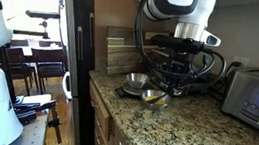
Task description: Transfer one spoon of contents from the left bowl to the right bowl
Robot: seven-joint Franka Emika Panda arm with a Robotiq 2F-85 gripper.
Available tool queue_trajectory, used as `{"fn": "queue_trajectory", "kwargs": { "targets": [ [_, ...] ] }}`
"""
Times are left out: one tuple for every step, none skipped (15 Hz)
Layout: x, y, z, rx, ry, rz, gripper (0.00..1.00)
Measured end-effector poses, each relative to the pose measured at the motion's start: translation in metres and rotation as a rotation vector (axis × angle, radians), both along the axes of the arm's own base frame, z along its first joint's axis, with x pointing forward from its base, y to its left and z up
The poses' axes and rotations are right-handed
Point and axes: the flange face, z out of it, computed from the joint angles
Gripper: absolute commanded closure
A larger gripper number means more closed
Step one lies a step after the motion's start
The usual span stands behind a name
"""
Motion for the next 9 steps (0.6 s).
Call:
{"fn": "queue_trajectory", "kwargs": {
  "targets": [
    [0.000,0.011,0.000,-0.012,0.032,0.033,0.95],
    [0.001,0.020,-0.002,-0.027,0.063,0.065,0.95],
    [0.001,0.030,-0.004,-0.044,0.095,0.097,0.95],
    [0.001,0.039,-0.007,-0.062,0.123,0.126,0.96],
    [0.002,0.048,-0.011,-0.080,0.149,0.154,0.96],
    [0.003,0.056,-0.015,-0.098,0.168,0.180,0.96],
    [0.004,0.062,-0.019,-0.114,0.184,0.201,0.96],
    [0.006,0.068,-0.023,-0.126,0.195,0.217,0.94],
    [0.007,0.071,-0.027,-0.125,0.199,0.223,0.94]
  ]
}}
